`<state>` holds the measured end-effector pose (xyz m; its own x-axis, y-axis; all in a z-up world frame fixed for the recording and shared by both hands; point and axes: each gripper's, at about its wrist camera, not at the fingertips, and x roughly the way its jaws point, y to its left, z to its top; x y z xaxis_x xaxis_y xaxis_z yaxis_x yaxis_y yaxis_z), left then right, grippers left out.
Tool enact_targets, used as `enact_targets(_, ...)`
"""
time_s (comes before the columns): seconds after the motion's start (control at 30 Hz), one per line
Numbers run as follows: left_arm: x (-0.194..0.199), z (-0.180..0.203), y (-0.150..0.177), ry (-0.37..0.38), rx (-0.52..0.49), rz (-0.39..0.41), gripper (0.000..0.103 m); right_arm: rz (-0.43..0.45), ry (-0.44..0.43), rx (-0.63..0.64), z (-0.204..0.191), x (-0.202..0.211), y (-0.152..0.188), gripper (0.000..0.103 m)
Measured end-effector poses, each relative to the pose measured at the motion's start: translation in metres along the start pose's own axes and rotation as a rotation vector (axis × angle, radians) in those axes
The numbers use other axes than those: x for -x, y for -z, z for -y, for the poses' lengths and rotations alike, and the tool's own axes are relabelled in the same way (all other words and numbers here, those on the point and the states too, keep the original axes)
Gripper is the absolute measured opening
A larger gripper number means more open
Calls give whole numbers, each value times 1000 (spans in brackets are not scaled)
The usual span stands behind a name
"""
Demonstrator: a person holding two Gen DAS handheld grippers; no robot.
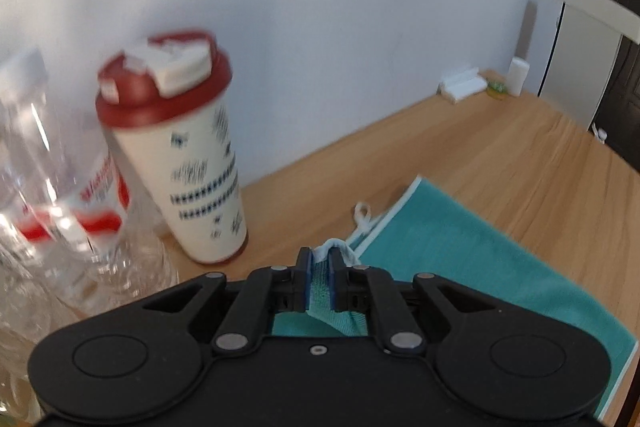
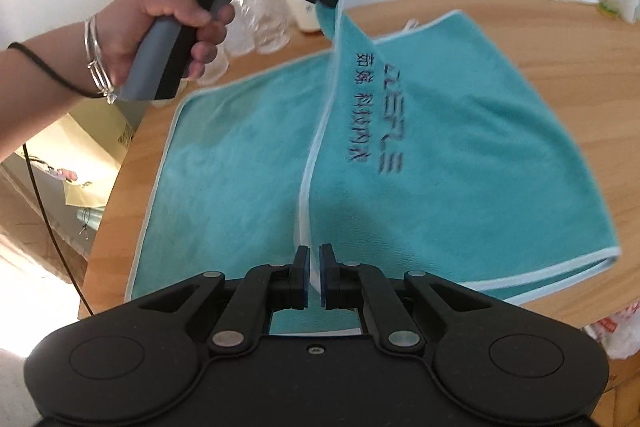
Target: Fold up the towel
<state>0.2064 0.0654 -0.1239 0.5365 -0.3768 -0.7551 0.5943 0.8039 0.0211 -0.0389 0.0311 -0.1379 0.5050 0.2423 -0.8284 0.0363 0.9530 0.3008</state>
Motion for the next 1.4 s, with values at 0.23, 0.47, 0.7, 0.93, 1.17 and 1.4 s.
enact_targets(0.23,-10,-13,22,0,17,-45,8,19,72,8,-6,-8,2,11)
enact_targets(0.47,-16,-20,24,7,36,-73,10,-14,120,101,-21,-23,4,28)
enact_targets(0.7,-26,-29,25,43,56,-119,18,-22,212,135,-38,-44,12,27)
enact_targets(0.93,-42,-27,21,115,38,-190,24,16,231,48,-35,-37,12,7)
enact_targets(1.17,-52,-30,15,134,76,-218,23,0,162,8,-25,-20,14,7)
enact_targets(1.4,-48,-24,18,115,11,-202,11,-48,139,33,-26,-22,11,7)
